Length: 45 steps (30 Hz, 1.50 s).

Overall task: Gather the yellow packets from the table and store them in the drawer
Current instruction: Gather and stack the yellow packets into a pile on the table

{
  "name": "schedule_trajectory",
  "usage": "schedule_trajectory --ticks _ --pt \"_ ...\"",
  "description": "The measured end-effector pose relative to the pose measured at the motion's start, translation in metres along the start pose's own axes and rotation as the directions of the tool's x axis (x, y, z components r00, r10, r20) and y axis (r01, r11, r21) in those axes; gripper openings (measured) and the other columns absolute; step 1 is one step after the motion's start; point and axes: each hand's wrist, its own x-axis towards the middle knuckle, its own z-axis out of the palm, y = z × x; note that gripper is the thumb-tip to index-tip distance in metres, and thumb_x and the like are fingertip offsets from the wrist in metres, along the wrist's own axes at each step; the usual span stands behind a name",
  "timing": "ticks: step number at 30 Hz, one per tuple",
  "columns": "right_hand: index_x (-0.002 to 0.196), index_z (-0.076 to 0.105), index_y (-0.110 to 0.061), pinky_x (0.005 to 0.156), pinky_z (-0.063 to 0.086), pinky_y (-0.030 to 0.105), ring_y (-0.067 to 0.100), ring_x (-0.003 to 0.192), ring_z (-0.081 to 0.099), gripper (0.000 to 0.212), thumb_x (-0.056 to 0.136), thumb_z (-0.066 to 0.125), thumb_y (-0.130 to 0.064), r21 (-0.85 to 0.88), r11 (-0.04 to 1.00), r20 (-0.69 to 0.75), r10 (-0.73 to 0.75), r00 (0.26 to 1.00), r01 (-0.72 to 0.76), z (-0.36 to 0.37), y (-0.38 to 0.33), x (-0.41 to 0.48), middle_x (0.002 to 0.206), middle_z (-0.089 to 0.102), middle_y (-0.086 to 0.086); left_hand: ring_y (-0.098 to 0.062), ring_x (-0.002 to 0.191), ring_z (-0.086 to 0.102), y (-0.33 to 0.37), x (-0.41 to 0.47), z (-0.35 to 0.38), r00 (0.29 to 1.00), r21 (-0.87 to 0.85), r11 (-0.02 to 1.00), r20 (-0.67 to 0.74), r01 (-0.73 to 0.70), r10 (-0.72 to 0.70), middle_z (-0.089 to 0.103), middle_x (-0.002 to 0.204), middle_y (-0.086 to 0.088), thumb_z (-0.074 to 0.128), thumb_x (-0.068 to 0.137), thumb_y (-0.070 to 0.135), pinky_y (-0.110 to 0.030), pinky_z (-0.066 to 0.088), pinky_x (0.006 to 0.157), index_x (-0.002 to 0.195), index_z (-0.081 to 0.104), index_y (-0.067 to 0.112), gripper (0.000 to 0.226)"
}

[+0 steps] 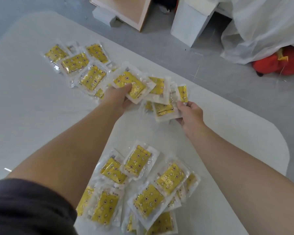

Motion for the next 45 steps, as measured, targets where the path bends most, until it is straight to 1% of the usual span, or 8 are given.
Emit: schedule_trajectory --ticks 3,6,12,19,26,35,40,45 --pt "0.086 0.062 -0.01 0.046 0.053 0.021 0.019 0.057 0.065 0.012 0.089 0.062 -0.021 -0.427 0.904 -0.048 0.013 0.999 -0.032 -0.006 0.016 0.005 0.085 0.07 0.01 -0.027 0.067 0.065 -0.009 0.009 0.003 0.984 0.282 0.946 -0.115 0.163 -0.135 0.062 0.098 -0.015 0.058 0.094 0.005 -0.036 0.059 0.049 0.106 0.056 0.001 0.013" --pt "0.088 0.064 -0.008 0.055 0.06 0.033 0.023 0.053 0.07 0.023 0.092 0.052 -0.028 -0.637 0.77 0.012 0.048 0.999 -0.03 -0.015 0.031 0.0 0.079 0.073 0.011 -0.026 0.058 0.065 -0.029 0.008 -0.008 0.965 0.421 0.87 -0.169 0.256 -0.202 0.061 0.091 -0.013 0.064 0.091 0.012 -0.034 0.059 0.052 0.109 0.055 0.001 0.023" --pt "0.077 0.058 -0.02 0.074 0.057 0.042 0.021 0.068 0.069 0.026 0.092 0.043 -0.036 -0.841 0.485 0.238 -0.067 0.969 0.24 -0.02 0.045 -0.027 0.073 0.07 -0.002 -0.019 0.064 0.065 -0.063 -0.024 -0.037 0.999 0.839 0.544 -0.008 -0.012 0.035 0.069 0.087 -0.007 0.057 0.093 0.022 -0.03 0.057 0.056 0.097 0.059 0.008 0.015" --pt "0.1 0.056 -0.024 0.074 0.046 0.027 0.012 0.093 0.055 0.01 0.093 0.055 -0.032 -0.772 0.178 0.629 0.071 0.774 0.611 -0.05 0.074 -0.065 0.097 0.057 -0.01 -0.012 0.085 0.058 -0.117 -0.08 -0.091 0.976 0.973 0.095 0.204 -0.211 0.075 0.06 0.1 0.008 0.065 0.084 0.04 -0.031 0.053 0.075 0.101 0.055 0.023 0.026" --pt "0.138 0.039 -0.032 0.102 0.031 0.033 0.015 0.129 0.036 0.066 0.081 0.07 -0.036 -0.571 -0.292 0.754 0.185 0.63 0.768 -0.082 0.089 -0.068 0.137 0.041 -0.009 -0.02 0.105 0.051 -0.155 -0.091 -0.057 0.949 0.938 -0.296 0.246 -0.181 0.198 0.049 0.113 0.001 0.064 0.076 0.063 -0.035 0.04 0.091 0.121 0.04 0.016 0.069" --pt "0.12 0.051 -0.024 0.094 0.032 0.036 0.021 0.115 0.04 0.064 0.067 0.078 -0.048 -0.35 -0.545 0.802 0.246 0.545 0.762 -0.066 0.085 -0.062 0.122 0.043 -0.001 -0.023 0.098 0.054 -0.158 -0.083 -0.055 0.975 0.976 -0.183 0.152 -0.121 0.165 0.056 0.105 -0.002 0.061 0.086 0.032 -0.037 0.035 0.091 0.103 0.051 0.017 0.025" --pt "0.121 0.047 -0.023 0.089 0.032 0.035 0.019 0.108 0.048 0.055 0.075 0.076 -0.037 -0.304 -0.553 0.784 0.318 0.533 0.776 -0.057 0.083 -0.074 0.113 0.055 -0.003 -0.024 0.072 0.056 -0.136 -0.097 -0.067 0.976 0.949 0.228 0.208 -0.219 0.07 0.055 0.081 -0.003 0.062 0.086 0.023 -0.031 0.044 0.057 0.093 0.045 0.016 0.02" --pt "0.109 0.056 -0.02 0.085 0.031 0.035 0.022 0.106 0.047 0.027 0.084 0.063 -0.014 -0.235 -0.635 0.752 0.361 0.552 0.736 -0.067 0.08 -0.084 0.11 0.053 0.001 -0.019 0.091 0.055 -0.101 -0.098 -0.111 0.919 0.913 -0.122 0.378 -0.39 -0.112 0.054 0.09 0.005 0.061 0.088 0.041 -0.028 0.038 0.073 0.093 0.059 0.016 0.025"
